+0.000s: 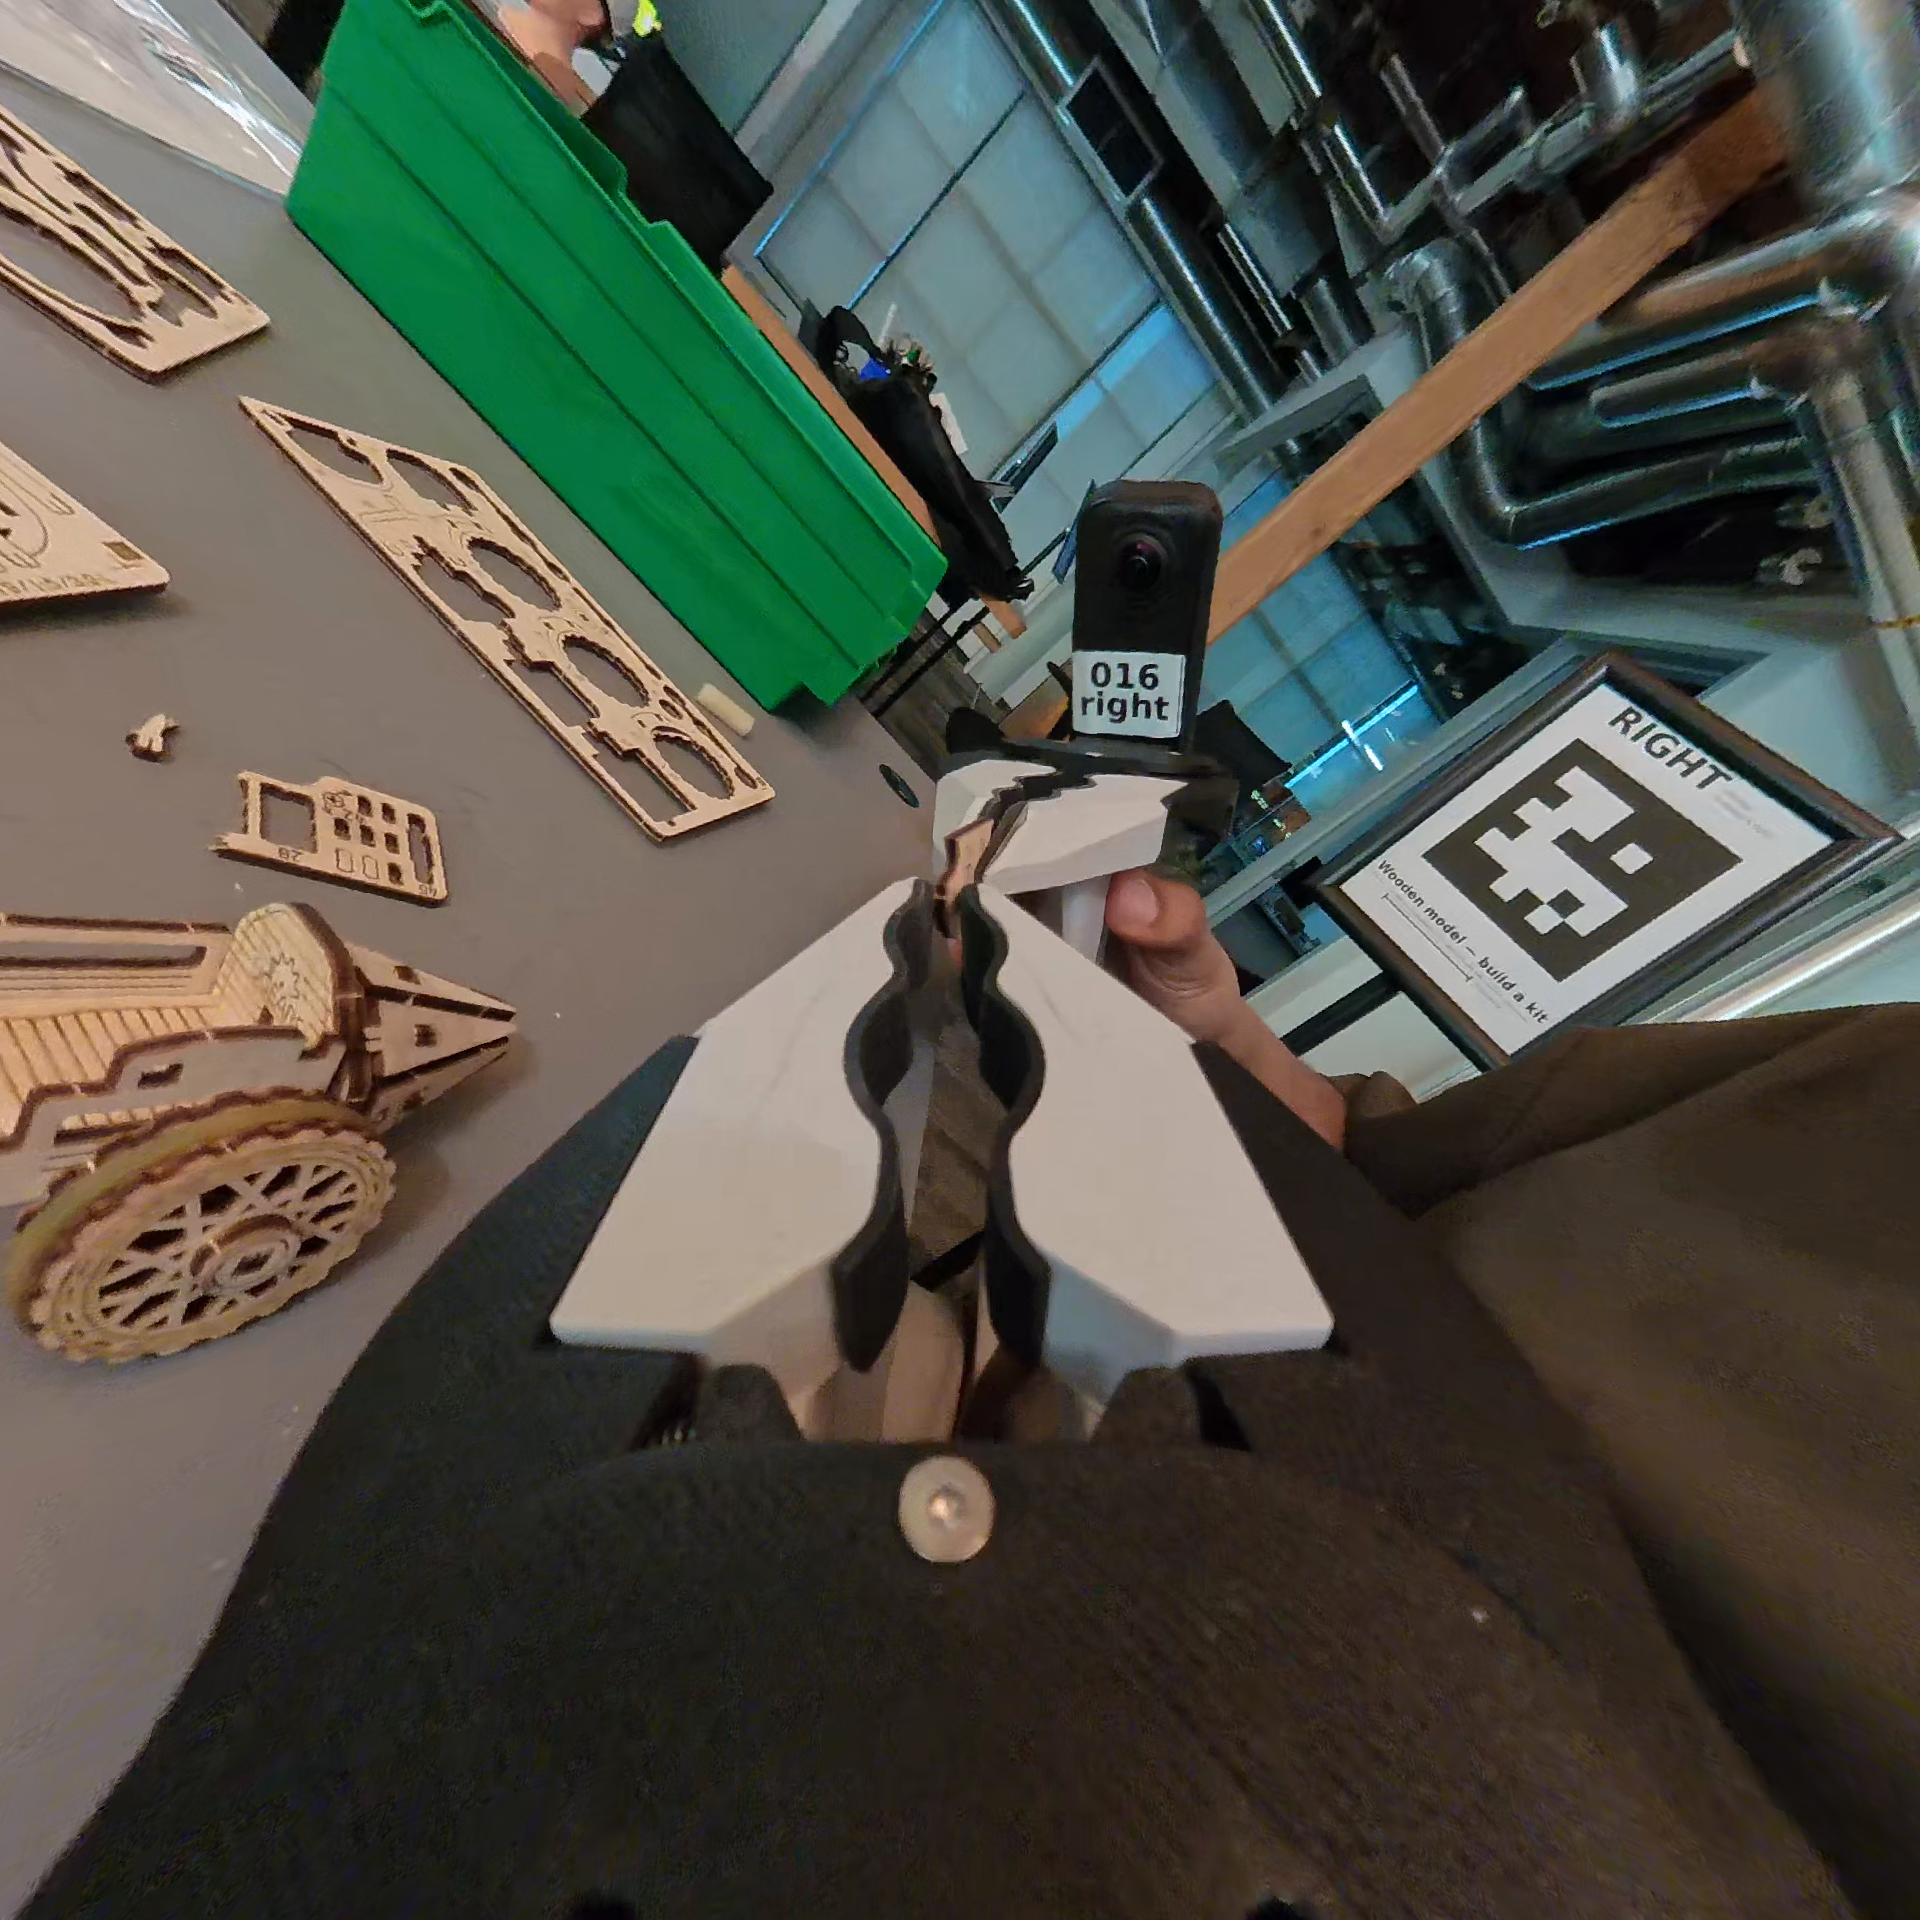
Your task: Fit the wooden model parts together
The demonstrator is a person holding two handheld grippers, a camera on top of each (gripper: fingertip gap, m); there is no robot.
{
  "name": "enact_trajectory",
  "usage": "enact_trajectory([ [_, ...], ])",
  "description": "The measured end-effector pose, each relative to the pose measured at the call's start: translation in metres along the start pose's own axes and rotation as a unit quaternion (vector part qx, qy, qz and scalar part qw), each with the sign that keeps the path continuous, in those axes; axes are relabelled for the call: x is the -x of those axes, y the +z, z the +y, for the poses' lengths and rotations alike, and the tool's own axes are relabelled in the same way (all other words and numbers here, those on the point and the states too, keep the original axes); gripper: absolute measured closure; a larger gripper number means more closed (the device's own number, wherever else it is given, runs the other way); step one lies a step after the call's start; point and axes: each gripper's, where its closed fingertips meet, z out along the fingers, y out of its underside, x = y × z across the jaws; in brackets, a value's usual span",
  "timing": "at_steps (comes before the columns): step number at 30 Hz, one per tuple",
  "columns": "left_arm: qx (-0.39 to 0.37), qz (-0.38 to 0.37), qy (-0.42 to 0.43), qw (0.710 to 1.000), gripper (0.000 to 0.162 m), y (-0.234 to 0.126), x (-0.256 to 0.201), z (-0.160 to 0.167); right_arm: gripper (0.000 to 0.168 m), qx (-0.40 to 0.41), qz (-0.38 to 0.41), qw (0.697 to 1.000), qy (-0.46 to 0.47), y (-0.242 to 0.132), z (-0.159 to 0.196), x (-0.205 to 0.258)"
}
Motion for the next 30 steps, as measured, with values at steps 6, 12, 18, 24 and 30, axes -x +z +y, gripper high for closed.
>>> enact_trajectory([
  [6,-0.003,0.011,-0.011,1.0,0.157,0.0011,-0.002,-0.0004,0.168,-0.005,-0.004,1.0,0.006,-0.0017,-0.0018,0.0001],
  [12,0.001,0.004,-0.002,1.0,0.16,0.0025,-0.0019,0.0016,0.168,0.0,-0.002,1.0,0.001,0.0008,0.0003,0.0016],
  [18,0.004,0.0,0.007,1.0,0.161,0.0024,-0.0015,0.0017,0.168,0.003,0.001,1.0,0.002,0.0008,0.0012,0.0011],
  [24,0.019,-0.004,0.011,1.0,0.16,0.0021,-0.0011,0.0032,0.167,0.007,0.006,1.0,-0.006,0.0007,0.0023,0.0012],
  [30,0.029,-0.005,0.002,1.0,0.16,0.0019,0.0009,0.0055,0.168,0.015,0.015,0.999,-0.025,0.0011,0.0042,0.0002],
])
